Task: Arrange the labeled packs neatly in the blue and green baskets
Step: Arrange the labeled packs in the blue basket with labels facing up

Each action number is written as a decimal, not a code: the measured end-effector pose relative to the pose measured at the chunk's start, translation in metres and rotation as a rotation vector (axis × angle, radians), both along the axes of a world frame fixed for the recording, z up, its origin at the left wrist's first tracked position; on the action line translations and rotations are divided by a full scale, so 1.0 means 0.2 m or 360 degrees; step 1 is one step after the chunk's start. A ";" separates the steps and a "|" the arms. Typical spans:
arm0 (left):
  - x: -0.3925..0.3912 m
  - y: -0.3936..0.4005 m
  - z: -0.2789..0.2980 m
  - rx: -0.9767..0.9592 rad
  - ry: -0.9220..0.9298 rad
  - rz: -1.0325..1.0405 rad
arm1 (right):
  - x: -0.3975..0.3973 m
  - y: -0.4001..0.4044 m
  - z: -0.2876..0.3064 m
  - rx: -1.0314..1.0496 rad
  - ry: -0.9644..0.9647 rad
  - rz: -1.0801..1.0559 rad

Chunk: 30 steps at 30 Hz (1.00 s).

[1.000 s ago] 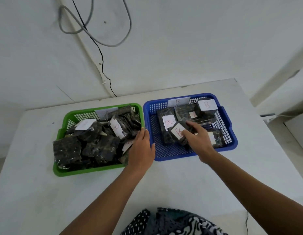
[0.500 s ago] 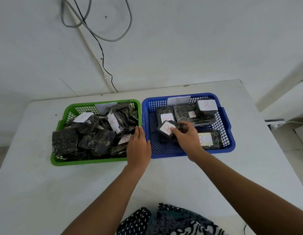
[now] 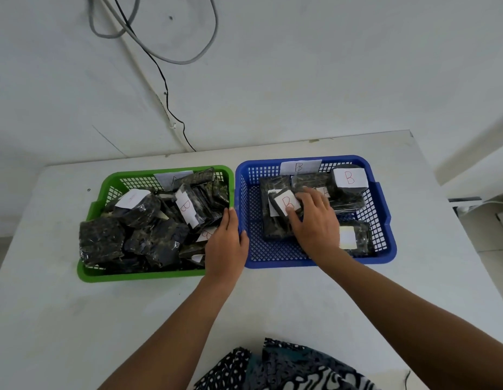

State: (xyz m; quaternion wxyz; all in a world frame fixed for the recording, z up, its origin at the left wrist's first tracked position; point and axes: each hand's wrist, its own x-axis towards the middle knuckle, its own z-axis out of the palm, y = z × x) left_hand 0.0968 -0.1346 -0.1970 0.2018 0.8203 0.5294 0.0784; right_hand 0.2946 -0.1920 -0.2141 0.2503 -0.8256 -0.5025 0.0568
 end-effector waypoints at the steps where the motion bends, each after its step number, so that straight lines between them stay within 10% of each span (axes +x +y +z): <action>1: 0.00 0.00 0.00 0.0007 -0.0001 -0.0005 | 0.01 -0.01 -0.02 0.0030 0.0009 0.0146; 5: -0.01 0.01 -0.01 0.0020 -0.0002 -0.0028 | 0.06 -0.04 -0.08 -0.0034 -0.0052 0.0639; 30: -0.07 0.09 0.04 -0.0023 -0.0144 -0.0055 | 0.05 0.30 0.03 -0.0040 -0.0090 0.0333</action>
